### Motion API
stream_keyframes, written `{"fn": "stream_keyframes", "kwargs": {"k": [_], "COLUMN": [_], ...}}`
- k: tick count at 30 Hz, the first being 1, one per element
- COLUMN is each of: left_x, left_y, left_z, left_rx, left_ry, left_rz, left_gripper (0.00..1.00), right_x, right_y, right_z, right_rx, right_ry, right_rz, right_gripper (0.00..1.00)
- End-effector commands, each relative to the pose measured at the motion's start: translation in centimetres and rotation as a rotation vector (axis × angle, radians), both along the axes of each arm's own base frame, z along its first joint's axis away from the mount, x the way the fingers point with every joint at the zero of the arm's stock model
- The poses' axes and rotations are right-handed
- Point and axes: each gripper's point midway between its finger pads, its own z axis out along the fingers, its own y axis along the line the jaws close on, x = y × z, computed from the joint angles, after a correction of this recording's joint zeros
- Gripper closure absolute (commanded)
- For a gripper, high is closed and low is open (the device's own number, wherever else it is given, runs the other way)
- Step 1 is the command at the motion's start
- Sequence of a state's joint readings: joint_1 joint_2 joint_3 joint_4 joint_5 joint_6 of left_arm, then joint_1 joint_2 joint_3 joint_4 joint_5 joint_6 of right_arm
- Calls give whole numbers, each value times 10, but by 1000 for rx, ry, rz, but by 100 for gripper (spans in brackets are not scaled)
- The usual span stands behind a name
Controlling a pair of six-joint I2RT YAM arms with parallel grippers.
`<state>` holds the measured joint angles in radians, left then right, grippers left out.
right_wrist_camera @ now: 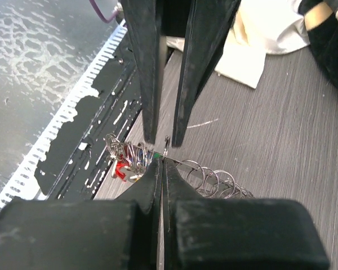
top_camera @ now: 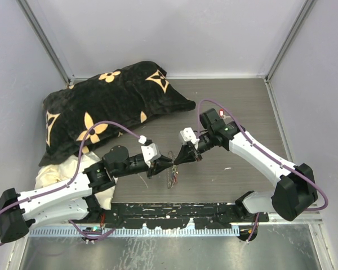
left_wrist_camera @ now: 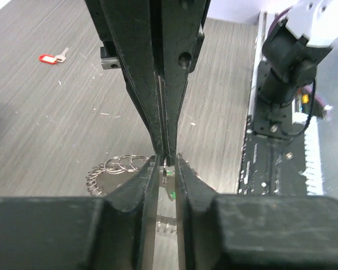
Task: Remove the keys from the keyring
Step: Remove the key from the keyring.
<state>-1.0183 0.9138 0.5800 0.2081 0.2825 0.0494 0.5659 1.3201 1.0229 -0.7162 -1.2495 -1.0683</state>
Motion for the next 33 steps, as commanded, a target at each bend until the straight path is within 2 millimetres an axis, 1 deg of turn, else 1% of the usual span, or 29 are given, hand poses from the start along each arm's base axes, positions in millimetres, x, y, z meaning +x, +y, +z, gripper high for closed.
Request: {"fn": "stream_keyframes", "kwargs": {"k": [1,2,3,4,5,8,9,13,15,18,20,23,25,28,30,33], "left_x": [-1,-2,-3,-5,-5,-8,-7,0,5,14,19,23,23,18,15,17], "left_y": [9,14,19,24,29,39,41,40,39,38,35,30,27,25,23,26], "left_z": [43,44,45,48,45,48,50,59,67,77,80,82,84,85,80,74], "left_rx": [-179,-197,-218,-243,-255,-279,-282,-279,-286,-293,-297,-313,-337,-381,-378,-385], "left_ry": [-49,-54,-63,-79,-94,-173,-193,-269,-316,-375,-393,-402,-390,-375,-359,-338], "left_rz": [38,50,60,66,76,78,86,105,125,156,174,175,172,147,134,153], "left_gripper": [69,62,57,55,54,53,53,53,53,55,58,61,63,63,63,63], "right_x": [9,12,15,19,17,26,35,47,47,44,46,46,44,42,39,35], "right_y": [1,0,-1,-2,-4,-12,-15,-30,-32,-30,-23,-10,-4,1,4,4], "right_z": [15,14,13,12,9,18,28,39,50,62,70,83,86,86,87,86], "right_rx": [-9,-28,-54,-94,-150,-300,-344,-543,-579,-600,-581,-519,-490,-459,-445,-440], "right_ry": [-89,-118,-152,-196,-232,-344,-400,-548,-595,-639,-676,-687,-679,-657,-649,-631], "right_rz": [-23,-32,-34,-41,-22,3,-7,15,14,1,-33,-87,-108,-135,-143,-145], "right_gripper": [99,99,99,99,99,99,99,99,99,99,99,99,99,99,99,99]}}
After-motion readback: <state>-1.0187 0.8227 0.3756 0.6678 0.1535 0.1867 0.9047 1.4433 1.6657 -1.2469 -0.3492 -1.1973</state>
